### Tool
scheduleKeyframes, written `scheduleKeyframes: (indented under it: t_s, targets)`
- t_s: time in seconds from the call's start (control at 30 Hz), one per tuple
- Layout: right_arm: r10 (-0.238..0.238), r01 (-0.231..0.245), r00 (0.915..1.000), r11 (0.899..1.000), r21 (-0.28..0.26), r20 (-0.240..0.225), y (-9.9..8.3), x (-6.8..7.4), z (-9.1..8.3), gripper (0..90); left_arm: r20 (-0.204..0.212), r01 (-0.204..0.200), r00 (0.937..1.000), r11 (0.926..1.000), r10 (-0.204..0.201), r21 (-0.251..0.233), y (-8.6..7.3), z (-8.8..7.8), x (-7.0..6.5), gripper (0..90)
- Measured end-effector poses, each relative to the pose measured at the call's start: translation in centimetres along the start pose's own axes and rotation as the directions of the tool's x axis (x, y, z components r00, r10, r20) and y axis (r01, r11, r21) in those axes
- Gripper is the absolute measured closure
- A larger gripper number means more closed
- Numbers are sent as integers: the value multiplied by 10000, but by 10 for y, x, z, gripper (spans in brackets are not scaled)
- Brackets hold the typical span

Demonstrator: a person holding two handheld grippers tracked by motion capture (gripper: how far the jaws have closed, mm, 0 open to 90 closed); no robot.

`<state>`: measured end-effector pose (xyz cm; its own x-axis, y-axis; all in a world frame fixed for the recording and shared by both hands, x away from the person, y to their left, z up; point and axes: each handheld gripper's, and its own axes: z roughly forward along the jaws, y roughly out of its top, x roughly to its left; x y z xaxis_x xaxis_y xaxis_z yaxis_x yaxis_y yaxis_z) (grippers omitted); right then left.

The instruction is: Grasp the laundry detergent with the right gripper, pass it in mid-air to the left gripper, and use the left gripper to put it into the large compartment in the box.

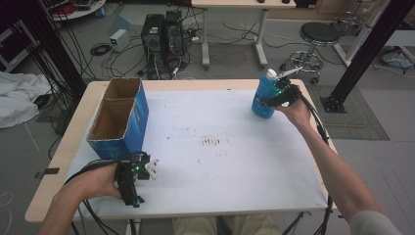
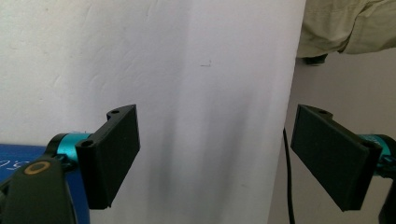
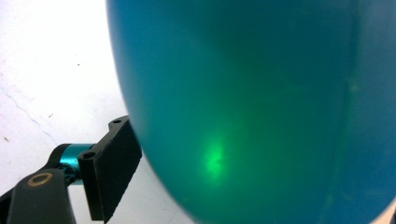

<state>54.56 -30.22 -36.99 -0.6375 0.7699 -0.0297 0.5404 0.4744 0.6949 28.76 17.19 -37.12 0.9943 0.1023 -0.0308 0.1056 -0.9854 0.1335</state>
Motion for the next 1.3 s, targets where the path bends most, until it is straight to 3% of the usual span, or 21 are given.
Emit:
scheduleKeyframes:
  t_s: [0.23,0.37,0.6,0.67,1.3]
  targets:
    - [66,-66,10000,9999,-102,-5,0,-1,2,132,-5,58,10000,10000,-58,-20,-1,1,-1,157]
    - [-13,10,9999,9997,-236,-133,0,0,1,200,12,89,10000,10000,-89,-19,-2,1,-1,156]
    - [-33,31,9999,9998,-212,-127,0,1,1,202,20,70,10000,9999,-70,-72,-3,2,-1,156]
    - [-32,28,9998,9997,-225,-184,0,1,1,246,29,39,10000,10000,-39,-44,-2,2,0,156]
    - [-27,16,9995,9994,-331,-328,0,0,1,323,8,125,9999,9999,-125,-51,-3,2,-2,157]
